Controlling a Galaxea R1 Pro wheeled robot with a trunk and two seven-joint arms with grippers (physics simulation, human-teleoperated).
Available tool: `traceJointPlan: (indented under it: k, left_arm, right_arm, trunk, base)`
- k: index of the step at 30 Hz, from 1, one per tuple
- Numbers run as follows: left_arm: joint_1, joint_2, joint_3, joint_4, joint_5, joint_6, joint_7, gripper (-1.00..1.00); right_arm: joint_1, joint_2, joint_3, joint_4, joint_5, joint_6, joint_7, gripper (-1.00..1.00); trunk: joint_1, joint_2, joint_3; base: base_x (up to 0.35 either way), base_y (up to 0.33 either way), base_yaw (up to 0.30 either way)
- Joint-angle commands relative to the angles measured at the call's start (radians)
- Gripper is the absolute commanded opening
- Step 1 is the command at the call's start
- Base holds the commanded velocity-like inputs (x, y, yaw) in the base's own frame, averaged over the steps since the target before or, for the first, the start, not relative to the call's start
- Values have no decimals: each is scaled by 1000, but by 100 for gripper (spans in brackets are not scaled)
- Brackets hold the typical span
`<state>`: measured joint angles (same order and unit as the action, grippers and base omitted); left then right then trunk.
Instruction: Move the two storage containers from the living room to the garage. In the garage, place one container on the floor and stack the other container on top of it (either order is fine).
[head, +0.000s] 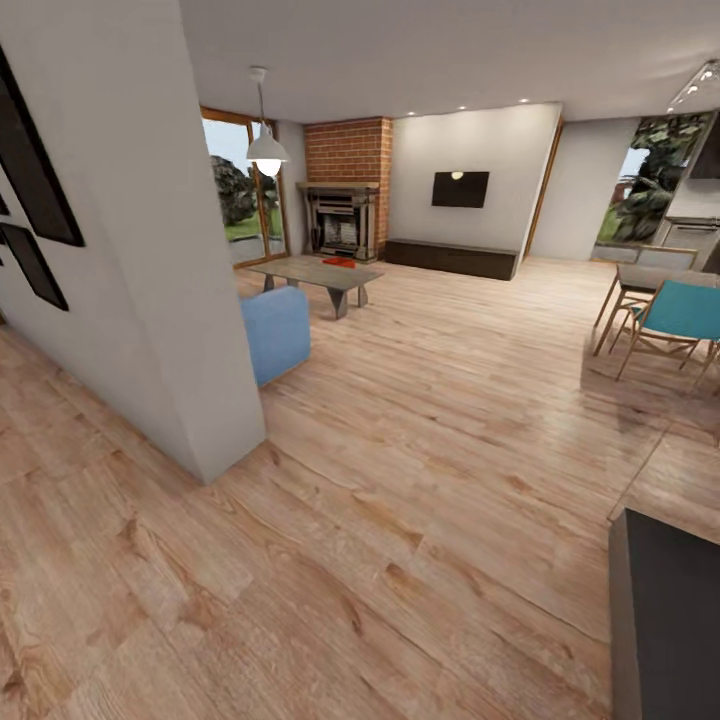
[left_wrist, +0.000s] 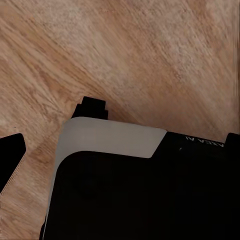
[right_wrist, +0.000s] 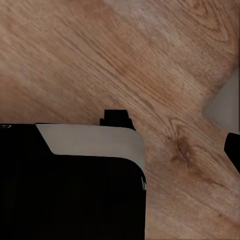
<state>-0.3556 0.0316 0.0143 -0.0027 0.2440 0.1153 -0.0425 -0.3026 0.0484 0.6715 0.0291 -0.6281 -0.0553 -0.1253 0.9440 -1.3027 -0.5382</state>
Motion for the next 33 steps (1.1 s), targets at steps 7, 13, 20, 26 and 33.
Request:
traceJointPlan:
  k: [7, 13, 20, 26, 33]
  left_arm:
    - [-1, 1, 1, 0, 8, 4, -4, 100]
    - [-1, 0, 1, 0, 8, 4, -4, 100]
    - [-1, 1, 1, 0, 8, 4, -4, 100]
    - [-1, 0, 1, 0, 8, 4, -4, 100]
    - [-1, 0, 1, 0, 8, 4, -4, 100]
  right_arm:
    - [-1, 1, 8, 3, -9, -5, -1, 100]
    - [-1, 0, 8, 3, -9, -5, -1, 100]
    - [-1, -1, 8, 3, -9, -5, -1, 100]
    - [-1, -1, 8, 3, -9, -5, -1, 100]
    - [-1, 1, 8, 3, -9, -5, -1, 100]
  trunk:
    - [1, 0, -1]
    - [1, 0, -1]
    - [1, 0, -1]
    - [1, 0, -1]
    - [1, 0, -1]
  base:
    - [322, 0, -234]
    - [322, 0, -221]
    - [322, 0, -26]
    - [322, 0, -1]
    - [322, 0, -7]
